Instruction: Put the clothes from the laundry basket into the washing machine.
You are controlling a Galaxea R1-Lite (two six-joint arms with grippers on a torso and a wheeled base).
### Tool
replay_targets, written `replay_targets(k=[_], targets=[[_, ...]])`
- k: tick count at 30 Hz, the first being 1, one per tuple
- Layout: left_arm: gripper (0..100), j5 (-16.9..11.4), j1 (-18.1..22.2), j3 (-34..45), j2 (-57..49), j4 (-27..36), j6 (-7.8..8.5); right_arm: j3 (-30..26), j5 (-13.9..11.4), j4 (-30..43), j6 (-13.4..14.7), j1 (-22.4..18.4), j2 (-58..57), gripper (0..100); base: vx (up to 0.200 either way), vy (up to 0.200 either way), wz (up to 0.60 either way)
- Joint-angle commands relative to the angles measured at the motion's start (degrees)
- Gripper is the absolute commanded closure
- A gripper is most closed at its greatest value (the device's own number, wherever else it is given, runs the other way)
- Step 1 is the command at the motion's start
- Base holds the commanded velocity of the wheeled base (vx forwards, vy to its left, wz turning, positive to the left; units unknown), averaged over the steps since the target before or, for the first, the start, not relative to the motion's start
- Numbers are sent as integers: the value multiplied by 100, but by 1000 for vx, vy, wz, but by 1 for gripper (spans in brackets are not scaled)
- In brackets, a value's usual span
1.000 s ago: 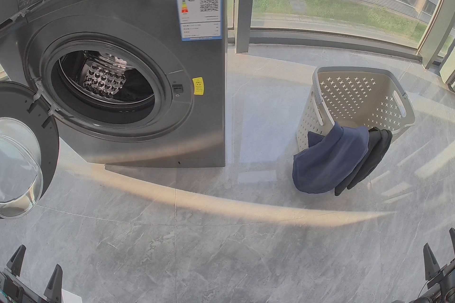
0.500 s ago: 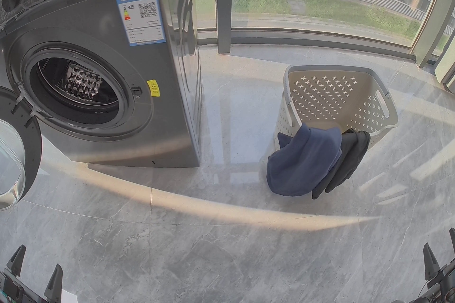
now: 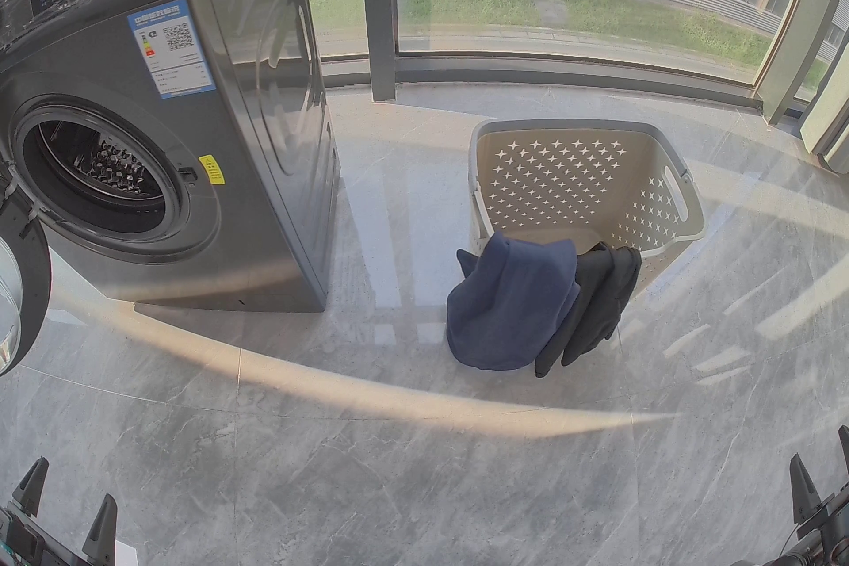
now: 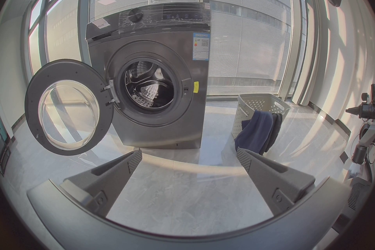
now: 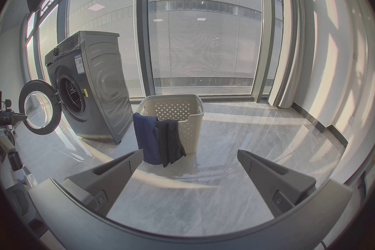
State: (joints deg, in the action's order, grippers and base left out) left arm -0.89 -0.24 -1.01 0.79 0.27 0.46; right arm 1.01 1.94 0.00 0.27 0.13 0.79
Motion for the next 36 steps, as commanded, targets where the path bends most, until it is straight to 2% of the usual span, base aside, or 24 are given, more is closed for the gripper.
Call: replay_targets(k=[1, 16, 20, 31, 36], targets=[[0, 1, -2, 92, -53, 0, 6, -92, 0, 0, 0, 4, -79, 0, 0, -200, 0], [0, 1, -2, 92, -53, 0, 6, -92, 0, 0, 0, 4, -79, 0, 0, -200, 0], [0, -8, -2, 92, -53, 0, 6, -92, 0, 0, 0, 4, -79, 0, 0, 0, 0], [0, -8, -2, 92, -53, 0, 6, -92, 0, 0, -9, 4, -79, 0, 0, -200, 0], [0, -8, -2, 92, -53, 0, 6, -92, 0, 9, -9, 4, -79, 0, 0, 0, 0]])
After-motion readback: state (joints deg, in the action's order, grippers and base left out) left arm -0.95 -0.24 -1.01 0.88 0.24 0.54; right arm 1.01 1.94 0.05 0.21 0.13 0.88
